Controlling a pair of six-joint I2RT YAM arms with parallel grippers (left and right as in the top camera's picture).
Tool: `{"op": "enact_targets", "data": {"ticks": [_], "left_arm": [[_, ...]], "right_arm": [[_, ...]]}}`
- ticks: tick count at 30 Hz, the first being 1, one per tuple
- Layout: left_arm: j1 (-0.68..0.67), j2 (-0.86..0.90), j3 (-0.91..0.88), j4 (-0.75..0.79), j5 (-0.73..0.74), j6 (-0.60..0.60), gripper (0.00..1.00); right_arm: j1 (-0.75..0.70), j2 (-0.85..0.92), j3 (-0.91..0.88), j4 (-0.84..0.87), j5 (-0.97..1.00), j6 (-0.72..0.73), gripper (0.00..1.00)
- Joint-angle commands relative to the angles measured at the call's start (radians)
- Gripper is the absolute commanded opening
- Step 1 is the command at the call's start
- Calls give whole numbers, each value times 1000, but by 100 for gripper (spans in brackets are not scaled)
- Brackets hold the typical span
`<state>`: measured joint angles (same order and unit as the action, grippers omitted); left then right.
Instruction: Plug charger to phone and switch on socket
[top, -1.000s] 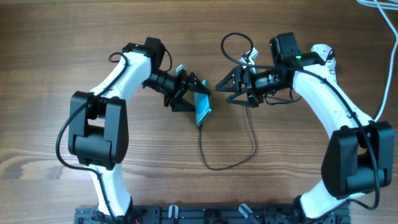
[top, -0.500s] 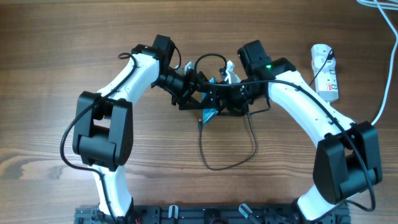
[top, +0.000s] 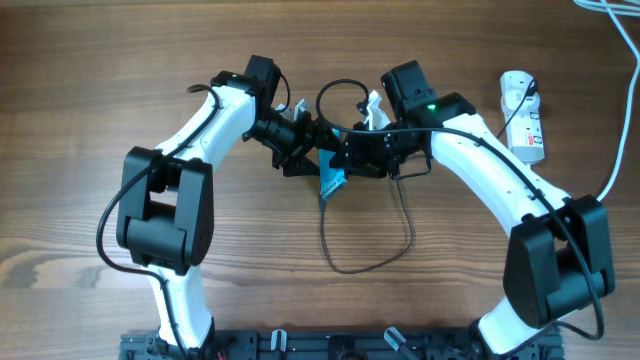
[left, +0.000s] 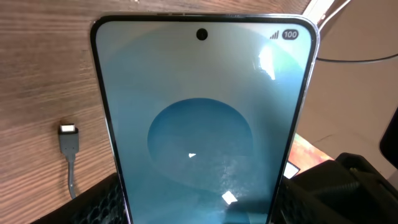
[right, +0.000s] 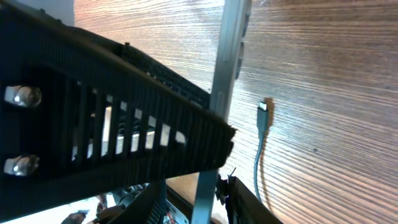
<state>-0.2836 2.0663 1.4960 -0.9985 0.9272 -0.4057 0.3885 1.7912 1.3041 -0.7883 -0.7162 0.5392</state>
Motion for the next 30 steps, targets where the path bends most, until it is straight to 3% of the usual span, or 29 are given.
{"op": "enact_targets", "data": {"ticks": [1, 12, 19, 24, 28, 30], "left_arm": [[-18, -34, 18, 13, 14, -2, 74], [-52, -34, 18, 42, 14, 9, 75], [-52, -34, 18, 42, 25, 9, 75], [-52, -34, 18, 42, 25, 9, 77], [-52, -34, 18, 42, 25, 8, 98], [-52, -34, 18, 42, 25, 8, 100]], "right_arm": [[3, -11, 12, 1, 34, 14, 33], [92, -11, 12, -43, 139, 14, 31], [108, -11, 12, -47, 177, 14, 22], [108, -11, 12, -47, 194, 14, 4], [108, -11, 12, -45, 195, 14, 4], [108, -11, 12, -41, 195, 14, 4]]}}
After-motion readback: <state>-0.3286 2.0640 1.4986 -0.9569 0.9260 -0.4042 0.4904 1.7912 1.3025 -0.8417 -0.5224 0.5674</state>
